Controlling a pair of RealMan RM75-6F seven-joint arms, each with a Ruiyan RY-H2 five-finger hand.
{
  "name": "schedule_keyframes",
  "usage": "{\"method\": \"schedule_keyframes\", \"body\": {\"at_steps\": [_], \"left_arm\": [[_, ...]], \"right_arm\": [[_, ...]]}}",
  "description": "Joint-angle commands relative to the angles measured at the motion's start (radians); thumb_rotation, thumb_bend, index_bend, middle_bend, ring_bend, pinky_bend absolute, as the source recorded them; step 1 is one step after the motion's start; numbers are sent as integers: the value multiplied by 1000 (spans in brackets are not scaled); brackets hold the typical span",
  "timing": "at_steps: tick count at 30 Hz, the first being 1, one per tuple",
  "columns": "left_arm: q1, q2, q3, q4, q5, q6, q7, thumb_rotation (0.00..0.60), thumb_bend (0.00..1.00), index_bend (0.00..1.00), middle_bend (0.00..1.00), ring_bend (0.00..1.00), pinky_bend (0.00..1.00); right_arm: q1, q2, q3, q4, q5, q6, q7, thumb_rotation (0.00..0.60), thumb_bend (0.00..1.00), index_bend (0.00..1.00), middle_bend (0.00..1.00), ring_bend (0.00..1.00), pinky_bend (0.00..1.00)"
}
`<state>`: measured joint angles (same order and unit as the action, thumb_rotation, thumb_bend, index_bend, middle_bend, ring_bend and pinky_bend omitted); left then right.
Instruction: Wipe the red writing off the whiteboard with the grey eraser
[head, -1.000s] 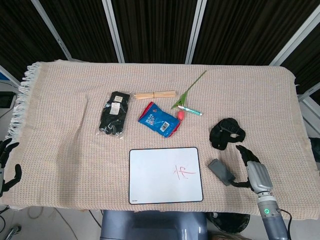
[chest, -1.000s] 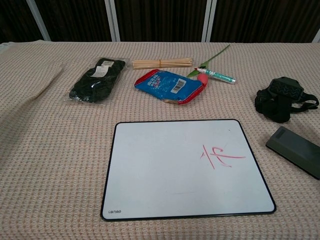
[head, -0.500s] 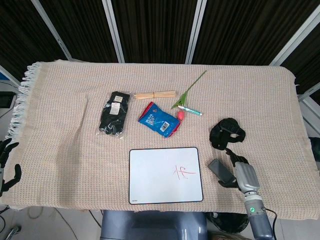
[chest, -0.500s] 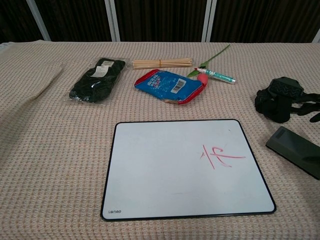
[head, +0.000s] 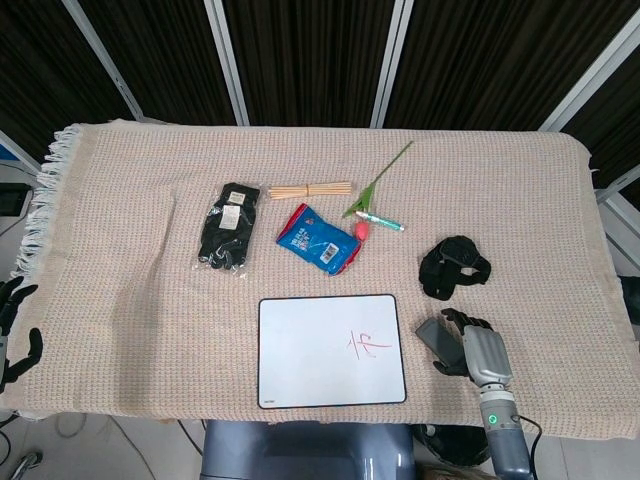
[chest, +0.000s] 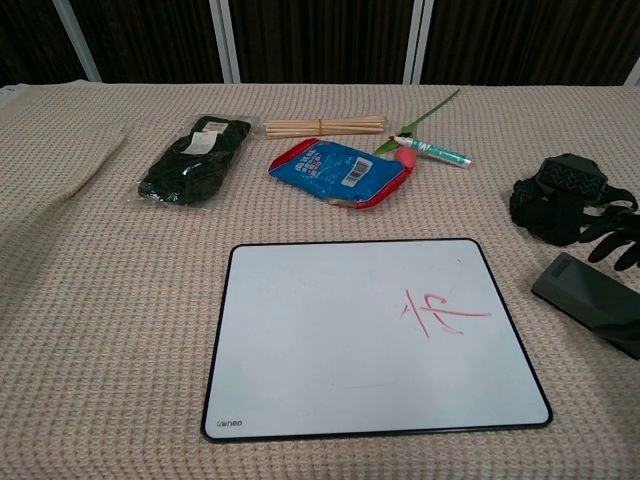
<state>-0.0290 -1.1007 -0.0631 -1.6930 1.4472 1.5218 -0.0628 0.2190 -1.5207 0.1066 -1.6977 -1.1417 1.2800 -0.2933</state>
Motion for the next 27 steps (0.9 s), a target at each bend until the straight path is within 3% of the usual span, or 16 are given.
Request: {"method": "schedule_keyframes", "body": {"at_steps": [1,27], "left_arm": [[0,0,0,0,1,0,0,600,558,161,46,1,75],[-1,0,1,0,1,-1,2,600,558,167,46,1,75]], "right_arm": [[-1,-6,-3,4,-1,3,-2,600,251,303,331,327,262],[4,-45,7,22,8,13,-17,600,357,395,449,476,381]]}}
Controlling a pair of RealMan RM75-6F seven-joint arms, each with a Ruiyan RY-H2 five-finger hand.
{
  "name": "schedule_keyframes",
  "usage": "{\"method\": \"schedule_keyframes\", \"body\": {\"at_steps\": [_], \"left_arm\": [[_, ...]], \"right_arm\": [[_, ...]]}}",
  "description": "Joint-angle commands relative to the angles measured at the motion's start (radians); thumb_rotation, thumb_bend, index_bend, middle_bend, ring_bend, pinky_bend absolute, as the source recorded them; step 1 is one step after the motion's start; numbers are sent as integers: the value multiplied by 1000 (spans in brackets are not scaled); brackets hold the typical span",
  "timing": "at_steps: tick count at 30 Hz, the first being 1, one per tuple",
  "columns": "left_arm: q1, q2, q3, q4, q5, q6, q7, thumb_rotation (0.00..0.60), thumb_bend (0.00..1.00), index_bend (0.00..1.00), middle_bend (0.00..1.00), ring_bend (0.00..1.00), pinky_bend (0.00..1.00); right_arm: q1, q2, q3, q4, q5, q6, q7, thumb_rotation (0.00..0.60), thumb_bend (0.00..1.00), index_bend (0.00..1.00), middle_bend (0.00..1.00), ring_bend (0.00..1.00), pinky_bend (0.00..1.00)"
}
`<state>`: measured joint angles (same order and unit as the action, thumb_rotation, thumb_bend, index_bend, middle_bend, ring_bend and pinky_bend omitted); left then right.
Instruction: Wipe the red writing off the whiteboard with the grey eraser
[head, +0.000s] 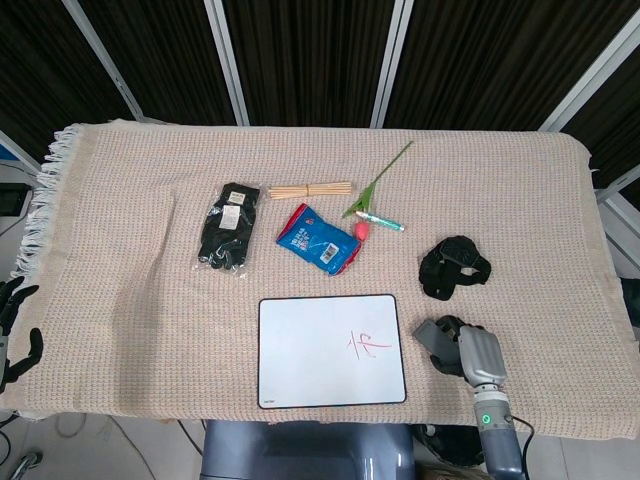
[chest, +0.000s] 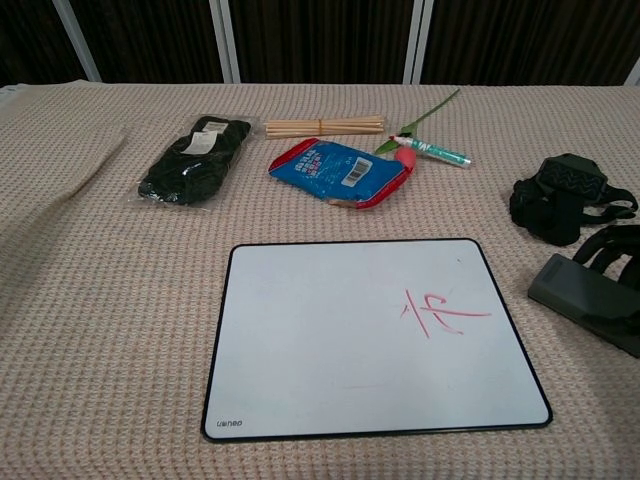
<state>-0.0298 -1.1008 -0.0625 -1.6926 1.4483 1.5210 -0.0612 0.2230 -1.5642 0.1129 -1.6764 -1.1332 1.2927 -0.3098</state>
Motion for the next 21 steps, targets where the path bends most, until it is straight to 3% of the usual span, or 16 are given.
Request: {"method": "schedule_keyframes", "body": {"at_steps": [1,9,21], "left_arm": [[0,0,0,0,-1,0,0,600,558,167,46,1,75],[0,2,0,-2,-3,-3,0,600,558,167,46,2,84],[0,2,0,-4,-3,-2,0,600,558,168,46,2,84]], "right_arm": [[1,-2,0,4,0,1,-3,600,358,396,451,479,387],[12,9,9,-2,-9,-11,6,600,390,408,477,510,427],[85,41,75,-31,-48,-58,21,600,396,416,491,523,445]]}}
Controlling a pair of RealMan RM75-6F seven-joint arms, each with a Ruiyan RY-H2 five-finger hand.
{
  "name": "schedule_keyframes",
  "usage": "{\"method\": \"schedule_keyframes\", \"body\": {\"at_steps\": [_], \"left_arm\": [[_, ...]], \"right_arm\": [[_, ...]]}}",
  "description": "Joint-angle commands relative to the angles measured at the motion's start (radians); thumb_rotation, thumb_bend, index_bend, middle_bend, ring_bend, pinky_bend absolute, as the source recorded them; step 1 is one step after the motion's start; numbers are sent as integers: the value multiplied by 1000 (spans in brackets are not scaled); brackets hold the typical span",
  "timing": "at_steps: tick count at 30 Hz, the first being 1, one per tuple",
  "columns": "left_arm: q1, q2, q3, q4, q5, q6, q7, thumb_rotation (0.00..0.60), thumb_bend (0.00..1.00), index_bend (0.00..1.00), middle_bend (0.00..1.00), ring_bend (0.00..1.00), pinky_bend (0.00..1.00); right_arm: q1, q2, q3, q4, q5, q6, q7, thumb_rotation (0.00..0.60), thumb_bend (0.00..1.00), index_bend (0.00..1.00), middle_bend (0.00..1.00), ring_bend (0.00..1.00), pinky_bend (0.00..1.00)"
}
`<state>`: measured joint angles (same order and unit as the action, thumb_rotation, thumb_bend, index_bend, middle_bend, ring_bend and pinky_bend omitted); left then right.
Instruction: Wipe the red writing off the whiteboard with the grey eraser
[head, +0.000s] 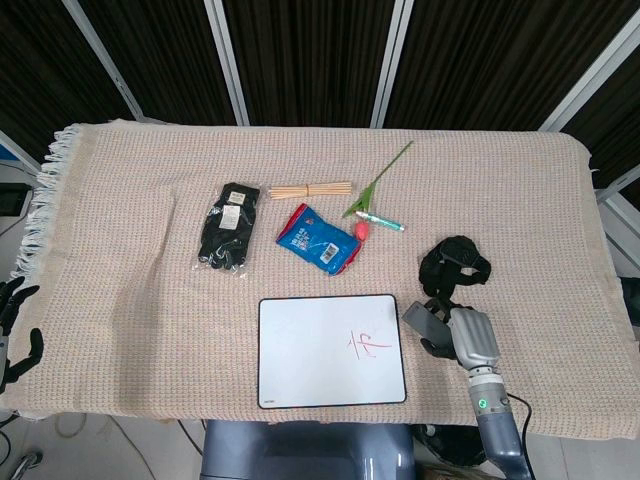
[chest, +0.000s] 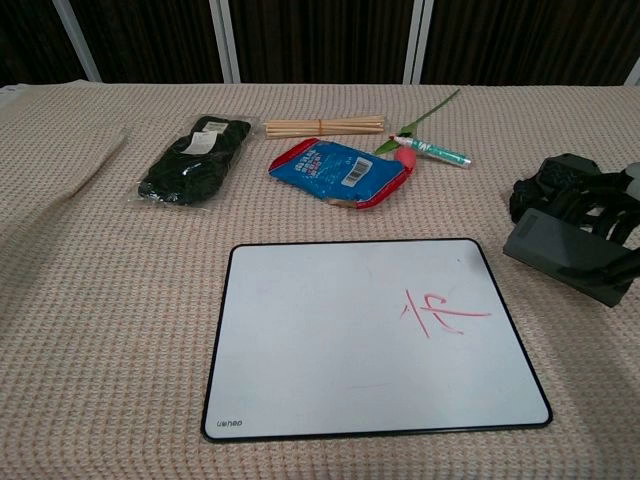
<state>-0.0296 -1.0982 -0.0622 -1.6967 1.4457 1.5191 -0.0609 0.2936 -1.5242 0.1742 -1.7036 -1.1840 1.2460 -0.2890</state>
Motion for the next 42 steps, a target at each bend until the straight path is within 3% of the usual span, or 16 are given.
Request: {"method": "schedule_keyframes", "body": {"at_steps": [1,10,18,42], "left_arm": [[0,0,0,0,0,0,0,600,558,168,46,2,84],[0,-1,0,0,-1,0,2,600,558,170,46,2,84],[0,2,-1,1,-3,0,-3,600,558,170,46,2,84],[-2,6,-3,6,-5,-5,-15,600,558,170,46,2,84]], "right_arm": [[21,0,20,-5,5,-16,-2,600,396,417,491,523,445],[101,-32,56,-17,27,-114,27,600,395,429,487,523,445],[172,-53,83,2,44,-274,199,600,396,442,486,523,444],[210,-159,-26,151,-56,-263,181,600,395,454,485,514,437]]}}
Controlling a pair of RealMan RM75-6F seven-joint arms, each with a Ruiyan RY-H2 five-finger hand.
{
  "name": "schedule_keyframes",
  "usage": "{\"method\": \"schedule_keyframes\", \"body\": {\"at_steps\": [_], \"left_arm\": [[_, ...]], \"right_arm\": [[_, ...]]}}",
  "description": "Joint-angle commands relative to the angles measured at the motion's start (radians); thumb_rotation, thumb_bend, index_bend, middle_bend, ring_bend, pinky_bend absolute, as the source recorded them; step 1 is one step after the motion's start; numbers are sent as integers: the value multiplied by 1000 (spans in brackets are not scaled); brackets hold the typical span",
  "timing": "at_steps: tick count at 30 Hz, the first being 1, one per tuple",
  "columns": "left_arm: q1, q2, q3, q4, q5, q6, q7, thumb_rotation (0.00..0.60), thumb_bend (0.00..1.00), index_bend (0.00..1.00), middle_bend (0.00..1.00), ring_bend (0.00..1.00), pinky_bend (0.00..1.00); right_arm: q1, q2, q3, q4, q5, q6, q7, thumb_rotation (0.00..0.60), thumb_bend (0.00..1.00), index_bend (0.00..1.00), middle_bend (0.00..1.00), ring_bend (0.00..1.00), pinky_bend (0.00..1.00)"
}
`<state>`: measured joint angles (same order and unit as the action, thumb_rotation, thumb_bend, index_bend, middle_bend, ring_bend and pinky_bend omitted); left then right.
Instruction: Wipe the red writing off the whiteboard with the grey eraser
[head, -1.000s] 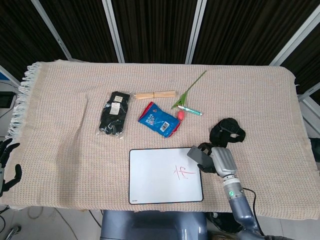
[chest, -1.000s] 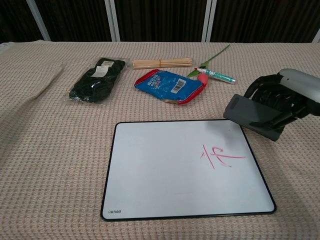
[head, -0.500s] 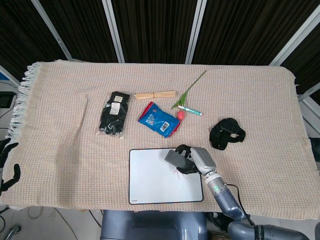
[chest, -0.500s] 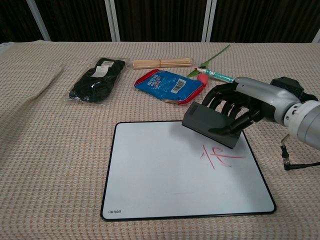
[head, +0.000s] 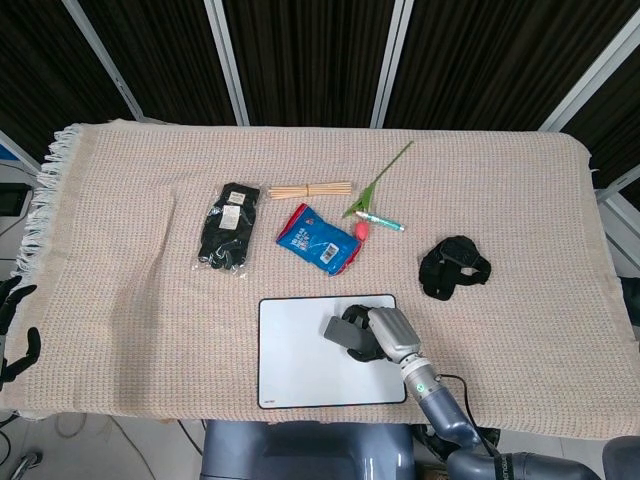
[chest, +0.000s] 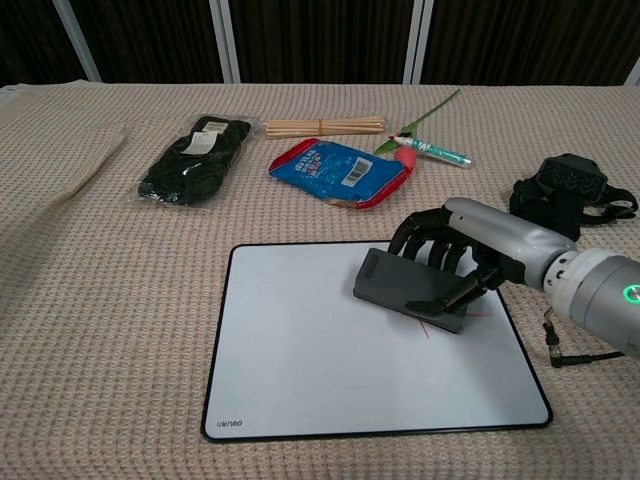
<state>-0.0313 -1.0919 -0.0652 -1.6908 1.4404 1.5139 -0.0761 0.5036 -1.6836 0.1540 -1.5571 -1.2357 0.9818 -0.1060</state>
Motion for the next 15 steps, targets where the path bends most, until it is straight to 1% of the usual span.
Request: {"method": "schedule_keyframes", "body": {"at_steps": [1,8,11,15], "left_arm": [[0,0,0,0,0,0,0,600,558,170,46,2,84],[0,0,1,0,2,0,1,600,558,170,46,2,84],[0,-1,1,0,2,1,2,600,559,170,46,2,84],[0,-2,3,-1,4,1,4,600,558,170,46,2,85]], "right_arm": [[-1,2,-10,6,-8,2,-4,600,396,454,485,514,437],[-13,28,-39,-2,-31,18,-4,600,397,462,486,515,436],[-15,42,-38,1,-30,22,-1,600,397,467,487,515,436],[-9,60,-20,17,-11,13,11,600,398,475,490,514,437]]}}
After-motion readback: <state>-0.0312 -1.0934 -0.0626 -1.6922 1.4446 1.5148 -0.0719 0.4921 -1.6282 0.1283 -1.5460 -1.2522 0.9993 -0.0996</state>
